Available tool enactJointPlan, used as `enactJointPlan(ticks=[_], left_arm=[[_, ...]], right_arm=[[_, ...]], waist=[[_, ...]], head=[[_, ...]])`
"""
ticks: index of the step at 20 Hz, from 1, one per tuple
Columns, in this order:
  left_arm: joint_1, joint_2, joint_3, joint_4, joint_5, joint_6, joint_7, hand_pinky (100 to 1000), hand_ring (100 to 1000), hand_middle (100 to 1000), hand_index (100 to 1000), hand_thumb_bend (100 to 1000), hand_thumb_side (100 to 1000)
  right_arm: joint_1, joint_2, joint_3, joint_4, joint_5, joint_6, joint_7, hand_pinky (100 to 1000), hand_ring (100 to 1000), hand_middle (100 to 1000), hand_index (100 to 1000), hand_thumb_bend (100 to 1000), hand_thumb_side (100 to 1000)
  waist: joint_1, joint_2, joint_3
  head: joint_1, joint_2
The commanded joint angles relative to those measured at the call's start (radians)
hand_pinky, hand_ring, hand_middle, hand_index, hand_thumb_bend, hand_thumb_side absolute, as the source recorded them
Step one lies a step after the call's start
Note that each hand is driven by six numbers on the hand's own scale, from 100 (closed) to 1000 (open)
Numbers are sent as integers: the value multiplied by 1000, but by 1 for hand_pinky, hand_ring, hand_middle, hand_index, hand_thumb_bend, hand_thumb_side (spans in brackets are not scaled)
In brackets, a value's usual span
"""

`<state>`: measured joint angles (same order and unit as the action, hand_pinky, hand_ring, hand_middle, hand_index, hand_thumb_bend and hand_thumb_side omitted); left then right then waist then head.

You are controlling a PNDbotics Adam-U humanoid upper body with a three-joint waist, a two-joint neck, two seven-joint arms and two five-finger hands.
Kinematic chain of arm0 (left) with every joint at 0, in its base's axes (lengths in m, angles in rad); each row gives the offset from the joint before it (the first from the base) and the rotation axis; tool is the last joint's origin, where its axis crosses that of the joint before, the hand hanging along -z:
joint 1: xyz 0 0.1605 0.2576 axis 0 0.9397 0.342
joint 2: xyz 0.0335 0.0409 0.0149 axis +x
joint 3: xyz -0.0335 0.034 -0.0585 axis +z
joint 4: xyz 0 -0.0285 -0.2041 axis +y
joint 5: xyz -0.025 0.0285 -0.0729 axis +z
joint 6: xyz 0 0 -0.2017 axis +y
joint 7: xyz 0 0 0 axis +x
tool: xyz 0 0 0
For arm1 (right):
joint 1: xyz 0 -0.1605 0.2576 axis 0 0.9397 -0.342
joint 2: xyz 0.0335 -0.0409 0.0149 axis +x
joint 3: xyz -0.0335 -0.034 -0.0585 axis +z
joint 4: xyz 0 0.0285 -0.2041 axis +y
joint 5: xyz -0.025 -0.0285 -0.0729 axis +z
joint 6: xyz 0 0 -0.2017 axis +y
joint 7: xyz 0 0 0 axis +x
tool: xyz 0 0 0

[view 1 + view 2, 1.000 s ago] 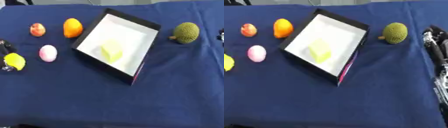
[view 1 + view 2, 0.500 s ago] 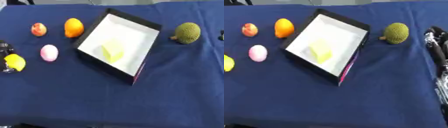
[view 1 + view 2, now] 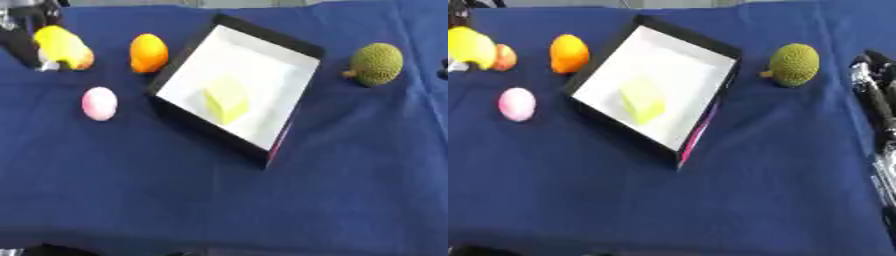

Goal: Pick up objects on the table and place them in the box.

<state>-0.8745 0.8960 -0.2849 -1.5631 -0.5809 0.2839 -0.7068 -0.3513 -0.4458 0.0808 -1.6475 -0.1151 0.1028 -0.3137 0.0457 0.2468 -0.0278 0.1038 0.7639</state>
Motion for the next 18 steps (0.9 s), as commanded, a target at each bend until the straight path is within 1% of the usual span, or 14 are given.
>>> enactJointPlan(ticks=[1, 3, 4, 6, 7, 10, 12, 14, 15, 16, 17, 18], left_arm=[[-126, -132, -51, 26, -35, -2, -16, 553, 575, 520, 559, 351, 100], [-189, -226, -88, 90, -78, -18, -10, 566, 578, 523, 560, 334, 100], [-207, -265, -100, 121, -96, -30, -2, 569, 580, 525, 562, 322, 100], [-225, -339, -113, 175, -125, -59, 28, 571, 581, 526, 562, 321, 100], [-228, -372, -120, 205, -146, -75, 49, 579, 588, 530, 564, 340, 100], [-235, -450, -143, 327, -218, -137, 82, 593, 601, 540, 569, 357, 100], [-235, -486, -140, 397, -256, -166, 109, 602, 610, 550, 580, 394, 100], [-231, -507, -129, 446, -289, -183, 143, 613, 625, 567, 599, 421, 100], [-228, -514, -122, 466, -297, -190, 154, 661, 690, 637, 675, 454, 100], [-226, -518, -117, 482, -299, -197, 157, 674, 705, 658, 693, 458, 100], [-224, -521, -109, 495, -294, -204, 154, 802, 841, 845, 869, 519, 100], [-224, -522, -101, 502, -286, -212, 152, 821, 858, 863, 885, 530, 119]], right_arm=[[-12, -17, -5, -11, -2, -3, 0, 980, 843, 810, 904, 100, 707], [-16, -11, -6, -12, -5, -4, -3, 980, 846, 811, 904, 100, 708], [-18, -9, -7, -13, -6, -5, -6, 981, 847, 811, 904, 100, 707], [-20, -6, -8, -15, -9, -8, -13, 981, 847, 810, 904, 100, 705], [-22, -5, -7, -16, -10, -8, -15, 981, 846, 810, 904, 100, 703], [-26, 0, -7, -18, -12, -9, -18, 981, 846, 810, 903, 100, 701], [-27, 2, -8, -17, -13, -10, -23, 981, 845, 807, 902, 100, 700], [-29, 4, -9, -18, -15, -11, -26, 981, 845, 805, 899, 100, 700], [-30, 4, -9, -18, -16, -12, -28, 981, 845, 805, 899, 100, 701], [-30, 5, -9, -18, -17, -12, -29, 981, 845, 805, 899, 100, 701], [-31, 6, -8, -18, -17, -13, -29, 981, 844, 804, 899, 100, 702], [-31, 6, -8, -18, -18, -13, -30, 981, 844, 804, 899, 100, 702]], waist=[[-1, -63, 0], [-7, -62, -2], [-9, -62, -2], [-12, -60, -4], [-14, -60, -6], [-18, -59, -12], [-19, -57, -13], [-21, -56, -15], [-21, -55, -16], [-21, -54, -17], [-21, -54, -17], [-22, -53, -17]], head=[[6, 6], [10, 6], [11, 6], [17, 6], [18, 4], [22, -3], [23, 0], [23, 2], [23, 3], [24, 3], [23, 4], [22, 5]])
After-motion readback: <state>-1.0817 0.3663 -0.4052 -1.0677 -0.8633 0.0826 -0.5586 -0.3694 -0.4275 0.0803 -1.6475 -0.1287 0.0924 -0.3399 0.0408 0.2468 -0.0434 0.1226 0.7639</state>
